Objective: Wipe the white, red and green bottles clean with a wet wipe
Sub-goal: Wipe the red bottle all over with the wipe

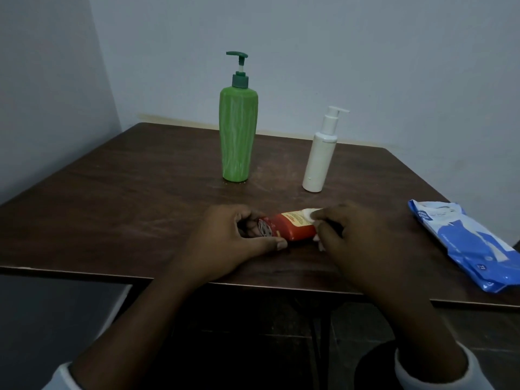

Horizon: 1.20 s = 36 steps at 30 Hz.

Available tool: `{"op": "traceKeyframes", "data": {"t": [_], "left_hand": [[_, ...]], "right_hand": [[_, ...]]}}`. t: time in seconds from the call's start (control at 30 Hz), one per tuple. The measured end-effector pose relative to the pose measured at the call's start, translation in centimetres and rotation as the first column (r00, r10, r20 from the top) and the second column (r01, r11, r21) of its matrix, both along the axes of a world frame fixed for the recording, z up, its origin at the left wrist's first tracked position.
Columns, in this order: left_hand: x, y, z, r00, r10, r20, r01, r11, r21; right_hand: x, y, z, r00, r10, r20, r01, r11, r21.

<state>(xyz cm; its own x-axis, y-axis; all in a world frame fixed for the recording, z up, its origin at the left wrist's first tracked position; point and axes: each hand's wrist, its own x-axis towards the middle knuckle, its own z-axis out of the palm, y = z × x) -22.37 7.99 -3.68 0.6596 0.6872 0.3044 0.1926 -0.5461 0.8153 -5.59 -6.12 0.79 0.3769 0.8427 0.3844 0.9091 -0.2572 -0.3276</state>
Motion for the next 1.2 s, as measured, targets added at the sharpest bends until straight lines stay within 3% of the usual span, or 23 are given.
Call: {"op": "traceKeyframes", "data": {"t": [0.27,0.4,0.57,0.7,0.8,0.87,1.0,1.07,1.13,1.2], "left_hand": [[0.0,0.4,-0.3,1.000,-0.010,0.030,0.009,0.998,0.054],[0.1,0.4,-0.2,0.999,-0.026,0.025,0.025,0.998,0.054],[0.1,0.6,-0.4,0.999,-0.052,0.000,0.052,0.998,0.031],[-0.1,0.2,-0.1,0.998,-0.056,0.002,0.056,0.998,-0.004],[0.0,0.2,-0.1,0.999,-0.046,0.015,0.046,0.999,-0.004],[-0.1,0.3,-0.2,0.999,-0.044,0.021,0.044,0.999,-0.008],[-0.5,0.3,-0.1,0.996,-0.072,0.055,0.072,0.997,-0.002],[-0.5,0.2,0.0,0.993,-0.090,0.076,0.091,0.996,-0.012],[-0.4,0.1,0.0,0.994,-0.090,0.066,0.092,0.995,-0.034],[-0.5,-0.1,0.1,0.996,-0.076,0.041,0.078,0.996,-0.045]], "right_hand": [[-2.8,1.0,1.1,0.968,0.249,0.008,-0.249,0.966,0.066],[-2.7,1.3,0.4,0.960,0.262,0.103,-0.268,0.963,0.043],[-1.8,0.8,-0.1,0.986,0.114,0.120,-0.118,0.993,0.030],[0.3,0.2,0.6,0.997,-0.082,0.014,0.083,0.993,-0.083],[0.4,0.1,0.7,0.992,-0.122,0.014,0.123,0.990,-0.076],[-1.0,0.3,0.4,0.996,-0.070,0.047,0.071,0.997,-0.026],[-4.4,1.3,-0.4,0.972,0.181,0.151,-0.197,0.975,0.099],[-4.6,1.3,-0.7,0.961,0.209,0.183,-0.233,0.964,0.126],[-4.0,1.3,-0.3,0.976,0.143,0.164,-0.153,0.987,0.051],[-2.2,1.5,0.8,0.990,0.019,0.139,0.003,0.988,-0.156]]}}
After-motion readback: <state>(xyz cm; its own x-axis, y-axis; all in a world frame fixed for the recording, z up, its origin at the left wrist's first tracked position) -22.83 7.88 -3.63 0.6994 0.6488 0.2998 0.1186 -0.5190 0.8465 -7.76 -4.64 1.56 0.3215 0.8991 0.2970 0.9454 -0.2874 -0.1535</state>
